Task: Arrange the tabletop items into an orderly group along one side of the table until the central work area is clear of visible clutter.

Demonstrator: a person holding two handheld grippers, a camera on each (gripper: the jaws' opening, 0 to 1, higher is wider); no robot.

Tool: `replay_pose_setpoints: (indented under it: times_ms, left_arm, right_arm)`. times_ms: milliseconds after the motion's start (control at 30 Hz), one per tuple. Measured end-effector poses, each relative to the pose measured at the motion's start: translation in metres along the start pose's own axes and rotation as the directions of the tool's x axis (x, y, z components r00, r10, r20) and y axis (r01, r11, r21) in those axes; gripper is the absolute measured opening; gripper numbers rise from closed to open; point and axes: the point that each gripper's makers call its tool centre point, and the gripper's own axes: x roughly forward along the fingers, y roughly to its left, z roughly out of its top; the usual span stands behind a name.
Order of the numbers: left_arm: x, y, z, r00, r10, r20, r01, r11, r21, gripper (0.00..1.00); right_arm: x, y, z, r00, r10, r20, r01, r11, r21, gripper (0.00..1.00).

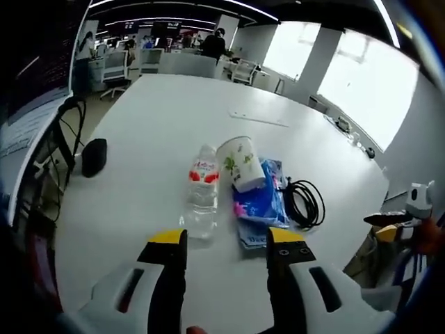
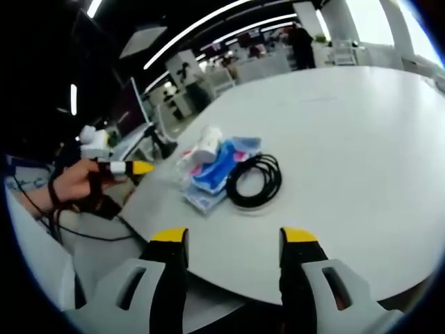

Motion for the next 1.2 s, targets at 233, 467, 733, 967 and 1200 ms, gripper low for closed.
replay_pose_setpoints:
  times_ms: [233, 467, 733, 967, 1200]
  left_arm:
    - [0.025, 0.006, 0.006, 1.000, -0.008, -0.028, 0.009, 1.000, 0.018, 0.44]
    - [0.046, 0.012, 0.011, 0.998, 0.004, -0.060, -0.003, 1.000, 0.025, 0.44]
    - [0.061, 0.022, 0.004, 0.994, 0.041, -0.103, -0.037, 0.999, 0.034, 0.45]
    - [0.069, 0.032, -0.004, 0.989, 0.067, -0.134, -0.063, 0.997, 0.037, 0.43]
    - [0.071, 0.033, -0.010, 0.988, 0.067, -0.141, -0.066, 0.998, 0.015, 0.43]
  right_arm:
    - [0.001, 0.002, -0.003, 1.000, 0.012, -0.013, -0.012, 1.000, 0.003, 0.51]
    - [-0.003, -0.002, -0.006, 1.000, 0.004, -0.014, -0.004, 1.000, 0.015, 0.51]
    - [-0.006, -0.009, -0.006, 1.000, -0.013, -0.010, 0.013, 1.000, 0.021, 0.51]
    - [-0.008, -0.012, -0.002, 1.000, -0.020, -0.008, 0.020, 1.000, 0.017, 0.50]
    - [-0.007, -0.012, 0.002, 1.000, -0.018, -0.007, 0.018, 1.000, 0.009, 0.50]
